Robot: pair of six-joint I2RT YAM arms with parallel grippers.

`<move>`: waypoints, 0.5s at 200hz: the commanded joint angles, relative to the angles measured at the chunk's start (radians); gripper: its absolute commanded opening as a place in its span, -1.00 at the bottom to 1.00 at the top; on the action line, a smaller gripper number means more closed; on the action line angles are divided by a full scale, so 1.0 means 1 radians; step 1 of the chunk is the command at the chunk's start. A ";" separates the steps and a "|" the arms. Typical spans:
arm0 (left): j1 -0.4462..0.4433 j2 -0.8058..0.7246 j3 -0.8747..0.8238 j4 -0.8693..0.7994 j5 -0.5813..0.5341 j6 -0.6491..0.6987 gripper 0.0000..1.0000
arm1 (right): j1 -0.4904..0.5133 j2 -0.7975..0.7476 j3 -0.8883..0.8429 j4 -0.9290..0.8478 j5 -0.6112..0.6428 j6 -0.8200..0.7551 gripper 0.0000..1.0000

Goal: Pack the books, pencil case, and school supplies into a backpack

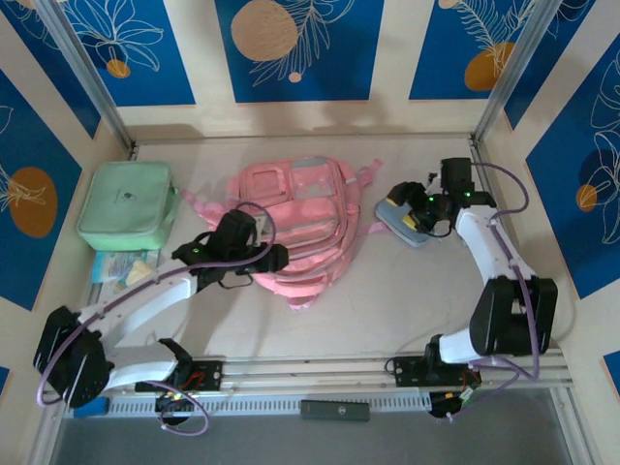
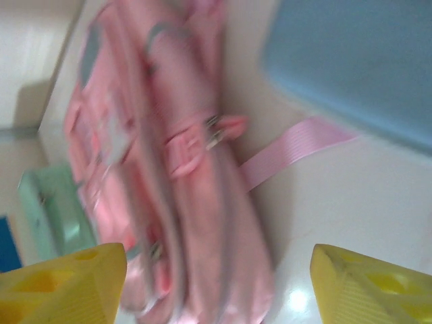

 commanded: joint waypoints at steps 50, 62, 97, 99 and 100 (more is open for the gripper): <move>-0.147 0.228 0.147 0.219 -0.029 -0.072 0.01 | -0.151 0.306 0.206 -0.015 0.055 -0.108 0.54; -0.159 0.253 0.155 0.243 -0.032 -0.083 0.01 | -0.147 0.355 0.238 0.001 0.044 -0.109 0.55; -0.165 0.280 0.151 0.234 -0.061 -0.085 0.03 | -0.101 0.476 0.323 -0.041 0.078 -0.136 0.55; -0.165 0.278 0.149 0.232 -0.061 -0.084 0.03 | -0.098 0.479 0.324 -0.044 0.084 -0.137 0.55; -0.165 0.278 0.148 0.231 -0.062 -0.082 0.03 | -0.096 0.480 0.324 -0.045 0.085 -0.139 0.55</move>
